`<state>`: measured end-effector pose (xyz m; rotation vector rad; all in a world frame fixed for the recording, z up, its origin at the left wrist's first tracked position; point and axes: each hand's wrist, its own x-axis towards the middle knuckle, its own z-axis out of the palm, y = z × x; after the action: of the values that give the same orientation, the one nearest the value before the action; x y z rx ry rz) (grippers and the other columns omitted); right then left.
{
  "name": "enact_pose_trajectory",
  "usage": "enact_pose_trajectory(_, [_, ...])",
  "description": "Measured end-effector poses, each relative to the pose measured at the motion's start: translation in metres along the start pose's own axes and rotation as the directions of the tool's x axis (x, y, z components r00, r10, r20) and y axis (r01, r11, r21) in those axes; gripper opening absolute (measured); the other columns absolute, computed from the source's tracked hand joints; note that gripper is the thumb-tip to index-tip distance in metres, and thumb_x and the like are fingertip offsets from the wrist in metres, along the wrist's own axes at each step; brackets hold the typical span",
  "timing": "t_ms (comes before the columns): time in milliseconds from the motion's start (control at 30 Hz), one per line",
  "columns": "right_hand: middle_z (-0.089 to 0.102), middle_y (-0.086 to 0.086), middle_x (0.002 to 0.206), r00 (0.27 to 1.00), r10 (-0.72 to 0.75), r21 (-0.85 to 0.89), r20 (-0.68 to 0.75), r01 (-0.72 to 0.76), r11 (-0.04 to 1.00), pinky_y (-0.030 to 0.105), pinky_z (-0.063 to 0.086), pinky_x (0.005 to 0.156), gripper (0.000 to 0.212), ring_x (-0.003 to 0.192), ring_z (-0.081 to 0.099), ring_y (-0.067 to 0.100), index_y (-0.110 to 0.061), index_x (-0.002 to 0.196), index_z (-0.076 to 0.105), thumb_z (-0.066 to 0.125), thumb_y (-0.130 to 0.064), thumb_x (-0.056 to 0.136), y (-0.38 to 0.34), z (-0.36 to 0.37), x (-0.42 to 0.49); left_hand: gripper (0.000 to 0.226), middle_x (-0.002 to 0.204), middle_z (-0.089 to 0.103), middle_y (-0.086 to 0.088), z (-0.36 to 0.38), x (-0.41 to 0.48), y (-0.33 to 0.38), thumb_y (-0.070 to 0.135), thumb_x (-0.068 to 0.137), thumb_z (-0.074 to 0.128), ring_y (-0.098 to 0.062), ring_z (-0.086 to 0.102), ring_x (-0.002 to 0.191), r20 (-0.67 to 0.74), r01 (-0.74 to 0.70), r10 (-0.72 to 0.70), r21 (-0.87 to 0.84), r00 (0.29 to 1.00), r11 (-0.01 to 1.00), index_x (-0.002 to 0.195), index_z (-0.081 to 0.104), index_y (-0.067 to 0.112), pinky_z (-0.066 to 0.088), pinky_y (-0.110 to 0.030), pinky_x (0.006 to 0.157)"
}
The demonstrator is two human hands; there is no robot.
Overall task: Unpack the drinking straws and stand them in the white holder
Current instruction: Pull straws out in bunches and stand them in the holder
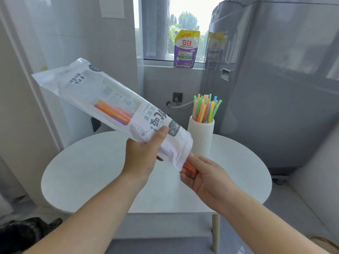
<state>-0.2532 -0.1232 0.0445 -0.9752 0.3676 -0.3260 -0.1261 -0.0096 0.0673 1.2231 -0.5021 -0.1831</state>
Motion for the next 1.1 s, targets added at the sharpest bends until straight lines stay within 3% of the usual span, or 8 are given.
enact_pose_trajectory(100, [0.072,0.011,0.082,0.999,-0.029,-0.024,0.026,0.030,0.999,0.026,0.058,0.065,0.022,0.066,0.068,0.017,-0.004,0.092,0.077,0.074,-0.023,0.080,-0.002,0.000,-0.001,0.036,0.101,0.080,0.005,0.001,0.001,-0.001,0.039,0.080,0.075,-0.015,0.077,0.087,-0.022,0.058,-0.059,-0.045,0.998,0.997,0.114,0.073,0.027,0.055,-0.024,0.055])
enact_pose_trajectory(267, [0.072,0.011,0.076,0.997,-0.080,-0.101,-0.002,0.079,0.992,0.025,0.058,0.065,0.038,0.064,0.068,0.017,0.000,0.094,0.072,0.082,-0.023,0.066,-0.005,-0.002,0.000,0.030,0.099,0.081,0.005,0.002,0.001,-0.004,0.038,0.079,0.075,-0.015,0.077,0.088,-0.002,0.101,-0.101,-0.063,0.995,0.993,0.108,0.074,0.028,0.060,-0.028,0.059])
enact_pose_trajectory(467, [0.073,0.016,0.082,0.996,-0.068,-0.081,-0.059,0.063,0.995,0.025,0.059,0.063,0.014,0.063,0.069,0.018,0.006,0.102,0.069,0.068,-0.001,0.090,-0.012,-0.012,0.003,0.026,0.098,0.081,0.008,-0.003,0.008,-0.006,0.031,0.089,0.075,-0.011,0.077,0.086,-0.054,0.151,-0.160,-0.148,0.986,0.977,0.114,0.071,0.027,0.060,-0.032,0.064])
enact_pose_trajectory(533, [0.071,0.017,0.078,0.996,-0.053,-0.077,-0.070,0.047,0.996,0.026,0.059,0.061,0.009,0.062,0.069,0.020,0.002,0.096,0.072,0.065,0.000,0.092,-0.016,-0.015,0.001,0.023,0.094,0.080,0.011,-0.007,0.011,-0.006,0.027,0.091,0.074,-0.008,0.077,0.082,-0.082,0.170,-0.189,-0.196,0.979,0.966,0.114,0.070,0.026,0.061,-0.033,0.065])
enact_pose_trajectory(700, [0.072,0.013,0.080,0.994,-0.058,-0.074,-0.092,0.051,0.996,0.026,0.058,0.059,0.010,0.062,0.068,0.019,-0.004,0.095,0.073,0.072,-0.011,0.088,-0.015,-0.013,0.000,0.025,0.092,0.081,0.010,-0.005,0.010,-0.009,0.024,0.091,0.074,-0.008,0.077,0.080,-0.078,0.195,-0.219,-0.238,0.973,0.951,0.116,0.070,0.026,0.061,-0.029,0.060])
enact_pose_trajectory(967, [0.068,0.010,0.065,0.982,-0.120,-0.168,-0.146,0.095,0.981,0.022,0.056,0.055,0.006,0.055,0.065,0.013,-0.001,0.085,0.075,0.071,-0.004,0.088,-0.026,-0.022,0.002,0.018,0.090,0.081,0.010,-0.005,0.012,-0.010,0.022,0.091,0.075,-0.006,0.077,0.079,-0.064,0.253,-0.282,-0.291,0.957,0.923,0.108,0.071,0.026,0.059,-0.027,0.058])
enact_pose_trajectory(1100, [0.068,0.010,0.066,0.975,-0.145,-0.141,-0.167,0.122,0.982,0.022,0.056,0.053,0.011,0.054,0.065,0.013,-0.005,0.084,0.078,0.078,-0.011,0.075,-0.039,-0.028,0.001,0.018,0.087,0.080,0.009,-0.005,0.011,-0.010,0.025,0.089,0.078,-0.005,0.076,0.074,-0.013,0.344,-0.371,-0.345,0.928,0.873,0.105,0.071,0.025,0.056,-0.022,0.053])
